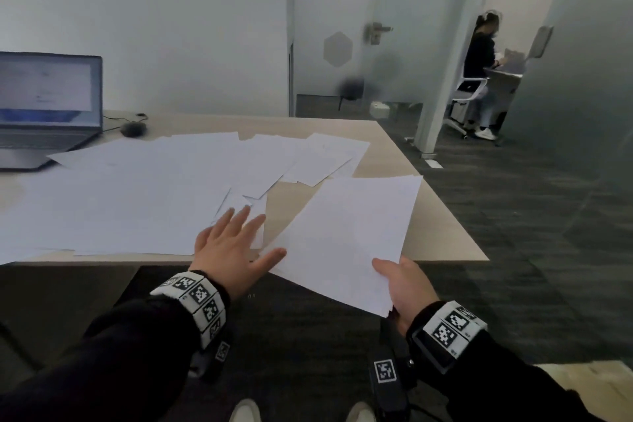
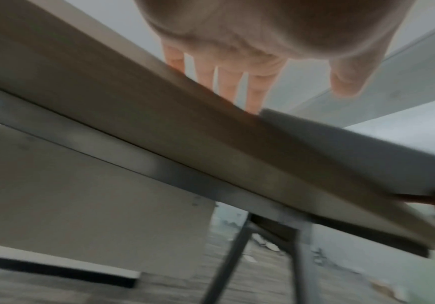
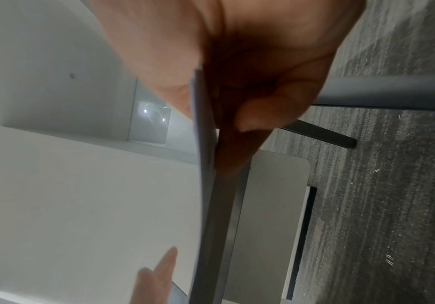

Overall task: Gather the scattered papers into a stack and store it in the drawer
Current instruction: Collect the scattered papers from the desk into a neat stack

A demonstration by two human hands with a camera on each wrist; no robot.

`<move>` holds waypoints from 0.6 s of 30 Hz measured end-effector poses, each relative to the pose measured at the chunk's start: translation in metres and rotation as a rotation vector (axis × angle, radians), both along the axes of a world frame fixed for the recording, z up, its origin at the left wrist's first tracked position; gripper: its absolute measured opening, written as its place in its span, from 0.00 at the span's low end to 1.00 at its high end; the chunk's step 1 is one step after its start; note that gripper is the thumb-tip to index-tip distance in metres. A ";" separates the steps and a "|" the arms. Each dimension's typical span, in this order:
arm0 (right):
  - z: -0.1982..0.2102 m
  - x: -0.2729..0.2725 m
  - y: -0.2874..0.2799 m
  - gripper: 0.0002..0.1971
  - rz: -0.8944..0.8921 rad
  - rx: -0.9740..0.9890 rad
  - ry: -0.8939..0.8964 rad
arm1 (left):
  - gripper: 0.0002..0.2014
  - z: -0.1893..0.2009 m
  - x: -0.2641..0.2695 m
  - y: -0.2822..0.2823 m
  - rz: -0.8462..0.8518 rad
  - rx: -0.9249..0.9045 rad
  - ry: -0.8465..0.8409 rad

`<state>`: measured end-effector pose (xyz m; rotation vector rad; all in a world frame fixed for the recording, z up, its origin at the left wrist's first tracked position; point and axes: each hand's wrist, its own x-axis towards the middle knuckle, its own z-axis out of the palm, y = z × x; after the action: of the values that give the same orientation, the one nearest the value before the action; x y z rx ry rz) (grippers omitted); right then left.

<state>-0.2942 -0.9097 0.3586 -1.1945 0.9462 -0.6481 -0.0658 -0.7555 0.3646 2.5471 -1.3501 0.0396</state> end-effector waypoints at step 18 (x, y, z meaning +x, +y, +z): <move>-0.009 0.025 0.011 0.08 -0.002 -0.070 0.054 | 0.14 -0.001 0.045 0.067 0.205 -0.401 0.163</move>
<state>-0.2696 -0.8983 0.3491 -1.2789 0.9769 -0.6572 -0.0207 -0.6886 0.3633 2.2790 -0.9110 0.1253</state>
